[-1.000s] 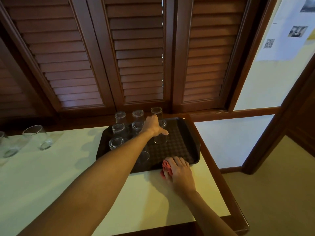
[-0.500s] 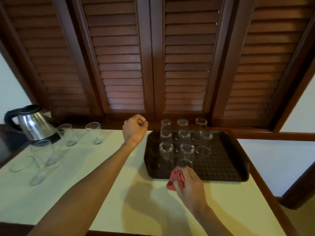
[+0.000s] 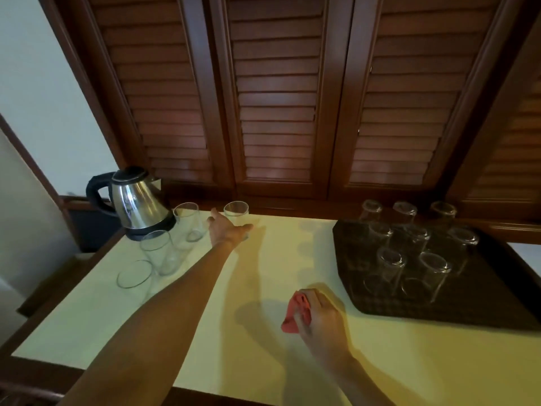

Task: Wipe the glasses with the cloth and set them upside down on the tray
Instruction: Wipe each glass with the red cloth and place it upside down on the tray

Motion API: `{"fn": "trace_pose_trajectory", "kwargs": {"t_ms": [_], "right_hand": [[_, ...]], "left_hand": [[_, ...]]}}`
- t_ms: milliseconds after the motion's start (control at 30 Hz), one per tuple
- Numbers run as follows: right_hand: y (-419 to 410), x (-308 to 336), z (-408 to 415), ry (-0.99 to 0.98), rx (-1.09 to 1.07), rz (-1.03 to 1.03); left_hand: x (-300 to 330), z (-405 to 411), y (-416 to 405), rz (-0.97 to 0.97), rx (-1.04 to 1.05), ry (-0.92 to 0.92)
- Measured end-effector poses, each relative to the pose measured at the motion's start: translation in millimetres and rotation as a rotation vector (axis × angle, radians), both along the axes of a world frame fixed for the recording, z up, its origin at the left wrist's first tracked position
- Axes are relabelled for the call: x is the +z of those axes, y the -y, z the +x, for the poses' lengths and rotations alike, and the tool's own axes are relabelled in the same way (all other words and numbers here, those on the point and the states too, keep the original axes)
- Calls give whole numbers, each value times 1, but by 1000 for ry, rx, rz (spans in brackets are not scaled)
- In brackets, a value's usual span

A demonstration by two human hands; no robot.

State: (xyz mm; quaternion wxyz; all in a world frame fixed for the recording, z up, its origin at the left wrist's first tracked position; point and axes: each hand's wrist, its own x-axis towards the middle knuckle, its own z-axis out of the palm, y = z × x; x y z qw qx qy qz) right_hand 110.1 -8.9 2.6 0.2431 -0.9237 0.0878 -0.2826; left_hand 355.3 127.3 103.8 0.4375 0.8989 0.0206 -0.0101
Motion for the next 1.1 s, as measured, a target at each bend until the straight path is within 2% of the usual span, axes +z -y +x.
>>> {"fn": "trace_pose_trajectory", "kwargs": {"t_ms": [133,333,467,533,600,633,733,767,800,867,933,967,1033,1100], "right_hand": [[-9,3,6,-1,-40,58],[-15,16,14,-28,-54,71],[-14,25,21,-16,-76,19],[-15,40,24,25,-74,62],[-17,62,28,85,-90,259],[-18,76,30,113,-110,425],[-18,130,35,233,-201,1097],[-18,152,33,312,-203,1252],[-17,173,30,402,-181,1321],[-21,213,20,594,-103,1231],[-31,241,9,748,11,884],[-37,247,5,763,75,654],[-55,241,-1,658,218,237],[-72,227,-6,569,296,-67]], "left_hand": [[-17,20,-1,-5,-52,19],[-25,25,-4,-71,-21,84],[-24,13,-11,-173,-22,117],[-16,3,-14,-297,-48,125],[3,-14,-17,-449,-77,147],[17,-26,-18,-522,-103,164],[63,-72,-24,-773,-229,138],[76,-85,-27,-859,-274,111],[89,-99,-29,-924,-318,80],[113,-125,-31,-1029,-384,-7],[132,-150,-26,-1125,-443,-90],[141,-162,-23,-1159,-478,-123],[151,-177,-19,-1242,-539,-177],[157,-187,-17,-1351,-626,-248]]}}
